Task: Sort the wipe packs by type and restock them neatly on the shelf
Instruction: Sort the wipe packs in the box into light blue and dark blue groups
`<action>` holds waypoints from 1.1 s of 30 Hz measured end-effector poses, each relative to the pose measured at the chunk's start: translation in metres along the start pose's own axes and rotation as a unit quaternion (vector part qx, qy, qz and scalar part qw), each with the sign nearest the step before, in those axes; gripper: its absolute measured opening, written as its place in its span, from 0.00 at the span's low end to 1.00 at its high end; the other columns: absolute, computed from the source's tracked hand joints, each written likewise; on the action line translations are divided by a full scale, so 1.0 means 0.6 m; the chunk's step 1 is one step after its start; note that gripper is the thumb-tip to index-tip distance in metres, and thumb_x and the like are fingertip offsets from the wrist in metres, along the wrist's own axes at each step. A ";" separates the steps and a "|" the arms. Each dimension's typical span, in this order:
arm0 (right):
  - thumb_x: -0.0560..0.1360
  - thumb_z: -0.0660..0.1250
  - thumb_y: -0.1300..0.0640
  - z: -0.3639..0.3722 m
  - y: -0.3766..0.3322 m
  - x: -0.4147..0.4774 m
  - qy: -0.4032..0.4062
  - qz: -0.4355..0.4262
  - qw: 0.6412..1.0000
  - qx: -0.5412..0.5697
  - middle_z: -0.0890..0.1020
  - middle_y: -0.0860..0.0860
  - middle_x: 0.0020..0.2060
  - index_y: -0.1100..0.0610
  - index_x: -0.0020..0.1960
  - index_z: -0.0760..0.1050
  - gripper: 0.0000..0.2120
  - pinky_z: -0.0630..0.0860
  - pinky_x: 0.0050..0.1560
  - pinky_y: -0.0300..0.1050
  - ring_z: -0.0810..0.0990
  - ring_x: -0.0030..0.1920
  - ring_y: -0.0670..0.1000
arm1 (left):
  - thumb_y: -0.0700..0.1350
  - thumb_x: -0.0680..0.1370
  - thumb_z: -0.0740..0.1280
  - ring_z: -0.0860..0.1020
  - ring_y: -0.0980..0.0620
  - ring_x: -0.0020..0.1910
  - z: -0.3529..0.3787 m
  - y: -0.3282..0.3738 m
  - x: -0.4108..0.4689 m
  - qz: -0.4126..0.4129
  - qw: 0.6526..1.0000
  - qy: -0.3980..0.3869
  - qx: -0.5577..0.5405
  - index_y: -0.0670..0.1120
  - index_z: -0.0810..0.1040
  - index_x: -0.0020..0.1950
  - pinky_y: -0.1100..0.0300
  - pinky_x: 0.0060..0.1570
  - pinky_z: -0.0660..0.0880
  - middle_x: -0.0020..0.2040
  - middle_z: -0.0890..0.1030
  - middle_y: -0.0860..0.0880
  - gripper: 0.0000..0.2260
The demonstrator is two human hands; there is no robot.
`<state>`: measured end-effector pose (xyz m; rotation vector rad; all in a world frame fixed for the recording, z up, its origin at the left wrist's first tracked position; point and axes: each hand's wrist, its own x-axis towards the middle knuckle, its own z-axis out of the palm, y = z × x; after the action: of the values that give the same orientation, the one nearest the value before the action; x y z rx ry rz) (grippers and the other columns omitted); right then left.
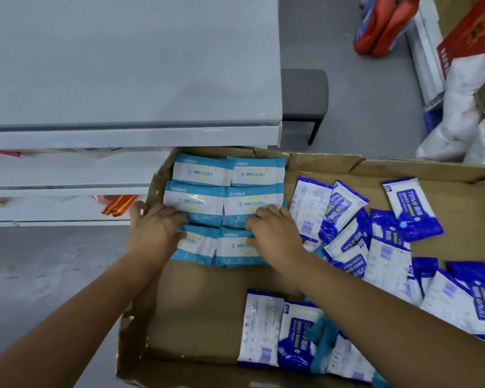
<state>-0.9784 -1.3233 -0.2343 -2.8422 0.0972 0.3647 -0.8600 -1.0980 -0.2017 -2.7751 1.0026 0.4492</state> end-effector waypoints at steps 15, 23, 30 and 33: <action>0.72 0.73 0.53 -0.105 0.285 -0.244 0.120 0.279 0.933 0.194 0.77 0.44 0.35 0.47 0.45 0.79 0.03 0.74 0.42 0.46 0.76 0.40 0.48 | 0.49 0.76 0.61 0.79 0.46 0.46 -0.064 0.275 0.033 0.217 0.957 0.118 -0.152 0.47 0.83 0.54 0.52 0.43 0.74 0.48 0.82 0.50 0.14; 0.77 0.66 0.53 -0.097 0.458 -0.382 -0.061 0.484 0.857 0.166 0.81 0.59 0.55 0.59 0.62 0.76 0.16 0.73 0.45 0.45 0.80 0.55 0.59 | 0.51 0.81 0.64 0.78 0.48 0.58 -0.057 0.490 0.110 0.182 0.963 -0.079 -0.184 0.50 0.77 0.66 0.53 0.53 0.77 0.60 0.79 0.49 0.14; 0.77 0.66 0.52 -0.073 0.466 -0.429 -0.128 0.464 0.866 0.137 0.79 0.56 0.57 0.53 0.67 0.71 0.19 0.65 0.40 0.40 0.79 0.56 0.56 | 0.53 0.79 0.66 0.79 0.46 0.55 -0.026 0.561 0.122 0.091 0.989 -0.071 -0.097 0.47 0.76 0.60 0.52 0.50 0.77 0.56 0.80 0.46 0.14; 0.76 0.66 0.47 -0.085 0.473 -0.432 -0.132 0.466 0.865 0.131 0.80 0.53 0.57 0.49 0.67 0.71 0.20 0.68 0.41 0.41 0.79 0.56 0.55 | 0.56 0.78 0.68 0.80 0.46 0.52 -0.029 0.566 0.117 0.065 0.992 -0.070 -0.077 0.47 0.76 0.54 0.53 0.48 0.78 0.52 0.81 0.46 0.13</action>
<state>-1.2454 -1.6019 -0.1943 -2.2441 1.3601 0.8353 -1.0239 -1.4032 -0.2238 -2.7724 1.1640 0.7585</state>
